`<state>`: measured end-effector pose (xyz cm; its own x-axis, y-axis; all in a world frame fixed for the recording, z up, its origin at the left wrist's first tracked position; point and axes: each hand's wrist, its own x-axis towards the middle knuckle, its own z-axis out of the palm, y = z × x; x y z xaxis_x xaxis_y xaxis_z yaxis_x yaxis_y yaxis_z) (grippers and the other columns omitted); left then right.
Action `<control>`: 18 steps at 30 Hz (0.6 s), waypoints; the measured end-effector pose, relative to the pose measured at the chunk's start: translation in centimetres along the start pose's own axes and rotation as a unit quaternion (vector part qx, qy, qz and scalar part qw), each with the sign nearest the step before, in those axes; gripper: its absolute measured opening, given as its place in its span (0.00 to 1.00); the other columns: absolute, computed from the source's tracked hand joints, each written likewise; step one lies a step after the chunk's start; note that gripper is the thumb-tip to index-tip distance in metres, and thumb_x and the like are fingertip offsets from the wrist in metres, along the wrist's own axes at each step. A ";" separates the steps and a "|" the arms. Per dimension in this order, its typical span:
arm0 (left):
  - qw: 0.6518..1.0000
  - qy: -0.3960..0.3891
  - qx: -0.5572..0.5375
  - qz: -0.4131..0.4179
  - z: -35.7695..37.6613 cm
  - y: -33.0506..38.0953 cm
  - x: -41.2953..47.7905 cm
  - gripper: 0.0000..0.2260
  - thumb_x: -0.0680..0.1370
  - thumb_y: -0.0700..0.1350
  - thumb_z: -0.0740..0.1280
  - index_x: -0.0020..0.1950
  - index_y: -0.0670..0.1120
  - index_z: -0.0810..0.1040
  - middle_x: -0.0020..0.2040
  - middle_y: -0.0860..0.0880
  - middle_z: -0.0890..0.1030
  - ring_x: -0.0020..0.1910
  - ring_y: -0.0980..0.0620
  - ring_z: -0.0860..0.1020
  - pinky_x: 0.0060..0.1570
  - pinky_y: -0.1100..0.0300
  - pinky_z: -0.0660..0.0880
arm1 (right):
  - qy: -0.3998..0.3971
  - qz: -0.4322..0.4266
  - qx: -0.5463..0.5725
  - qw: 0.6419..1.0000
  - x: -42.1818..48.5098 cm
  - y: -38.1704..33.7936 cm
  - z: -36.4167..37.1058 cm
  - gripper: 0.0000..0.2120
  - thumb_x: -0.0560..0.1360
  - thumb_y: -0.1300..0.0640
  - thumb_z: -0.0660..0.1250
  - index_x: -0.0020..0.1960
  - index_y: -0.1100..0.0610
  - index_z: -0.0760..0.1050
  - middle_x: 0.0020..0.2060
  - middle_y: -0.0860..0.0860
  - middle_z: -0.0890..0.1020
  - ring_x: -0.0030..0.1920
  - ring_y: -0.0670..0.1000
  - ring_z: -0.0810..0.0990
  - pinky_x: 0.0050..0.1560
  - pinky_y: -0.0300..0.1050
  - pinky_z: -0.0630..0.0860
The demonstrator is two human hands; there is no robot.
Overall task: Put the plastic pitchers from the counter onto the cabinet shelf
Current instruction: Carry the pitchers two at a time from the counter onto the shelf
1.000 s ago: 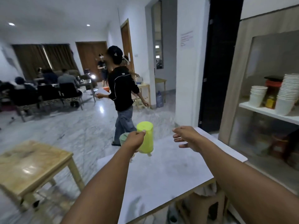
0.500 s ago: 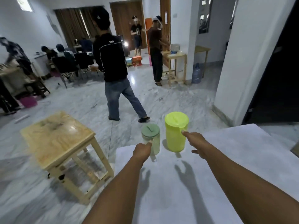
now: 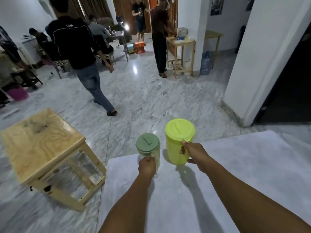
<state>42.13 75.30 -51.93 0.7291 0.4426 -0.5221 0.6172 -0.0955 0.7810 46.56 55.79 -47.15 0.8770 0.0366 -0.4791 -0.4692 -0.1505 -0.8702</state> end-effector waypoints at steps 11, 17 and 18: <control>0.987 -0.152 -0.041 0.043 -2.1 4.3 -8.4 0.17 0.79 0.54 0.66 0.59 0.43 0.81 0.55 0.42 0.85 0.57 0.41 0.82 0.50 0.51 0.79 | 0.079 0.012 0.019 0.997 -11.5 -1.3 -4.3 0.19 0.78 0.41 0.63 0.44 0.56 0.78 0.42 0.54 0.85 0.48 0.56 0.80 0.53 0.57 0.77; 0.959 -0.246 -0.033 0.134 -1.0 4.5 -19.0 0.14 0.80 0.51 0.67 0.58 0.41 0.80 0.57 0.40 0.84 0.55 0.41 0.81 0.51 0.49 0.78 | 0.185 -0.035 0.039 0.981 -25.5 0.5 -9.8 0.18 0.79 0.42 0.61 0.45 0.57 0.77 0.42 0.53 0.85 0.46 0.55 0.80 0.58 0.62 0.76; 0.952 -0.268 -0.029 0.144 -0.6 4.4 -21.1 0.13 0.80 0.50 0.68 0.56 0.42 0.80 0.57 0.40 0.84 0.56 0.40 0.82 0.53 0.47 0.79 | 0.205 -0.039 0.048 0.977 -28.1 1.0 -10.8 0.18 0.79 0.43 0.61 0.45 0.57 0.77 0.42 0.54 0.84 0.45 0.55 0.80 0.58 0.63 0.76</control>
<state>29.26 66.06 -37.29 0.9211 -0.1140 -0.3722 0.3638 -0.0881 0.9273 22.57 43.94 -33.33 0.8694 -0.3574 -0.3412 -0.3892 -0.0698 -0.9185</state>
